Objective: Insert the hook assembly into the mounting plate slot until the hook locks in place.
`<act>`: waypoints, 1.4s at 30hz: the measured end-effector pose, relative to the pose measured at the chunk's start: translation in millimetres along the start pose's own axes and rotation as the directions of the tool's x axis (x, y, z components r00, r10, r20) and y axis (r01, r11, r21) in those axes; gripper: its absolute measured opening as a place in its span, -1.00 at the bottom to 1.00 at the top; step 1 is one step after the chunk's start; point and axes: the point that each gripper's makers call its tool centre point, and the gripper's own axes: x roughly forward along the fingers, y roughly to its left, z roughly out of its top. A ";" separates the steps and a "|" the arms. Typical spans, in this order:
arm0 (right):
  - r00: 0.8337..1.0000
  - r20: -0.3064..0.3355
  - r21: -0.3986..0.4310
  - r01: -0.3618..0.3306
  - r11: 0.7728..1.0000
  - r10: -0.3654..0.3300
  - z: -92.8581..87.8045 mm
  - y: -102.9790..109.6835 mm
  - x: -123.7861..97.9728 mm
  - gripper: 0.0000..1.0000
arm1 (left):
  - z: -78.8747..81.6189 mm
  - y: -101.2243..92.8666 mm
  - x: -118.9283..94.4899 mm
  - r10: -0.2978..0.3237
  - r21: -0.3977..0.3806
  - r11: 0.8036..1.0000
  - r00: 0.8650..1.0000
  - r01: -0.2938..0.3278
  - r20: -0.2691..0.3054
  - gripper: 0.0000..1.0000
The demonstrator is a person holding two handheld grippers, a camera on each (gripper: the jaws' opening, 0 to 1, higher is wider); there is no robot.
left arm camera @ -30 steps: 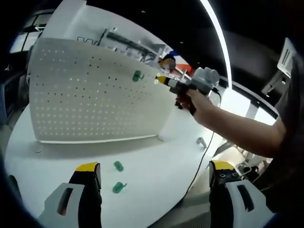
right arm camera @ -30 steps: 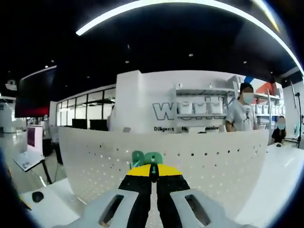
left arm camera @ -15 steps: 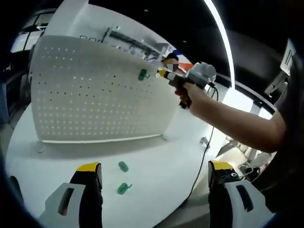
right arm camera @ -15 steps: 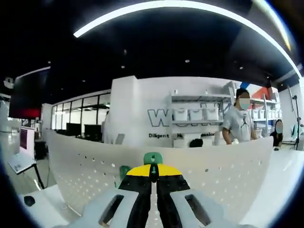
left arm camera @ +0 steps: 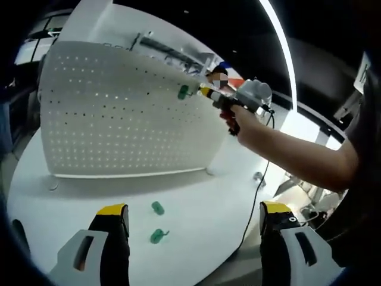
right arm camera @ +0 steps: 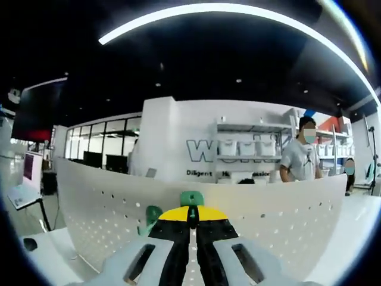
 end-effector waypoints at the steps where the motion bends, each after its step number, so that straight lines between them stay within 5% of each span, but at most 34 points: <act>1: 1.000 0.009 0.000 0.013 1.000 -0.013 1.0 -1.8 -0.7 -0.99 | -0.1 1.0 -0.1 0.002 -0.001 1.000 1.000 -0.002 0.000 0.85; 42: 0.996 0.052 0.061 0.067 0.996 -0.070 -18.9 -7.4 -0.5 -0.99 | 0.5 12.3 0.1 0.033 -0.016 0.999 0.999 -0.033 0.001 0.81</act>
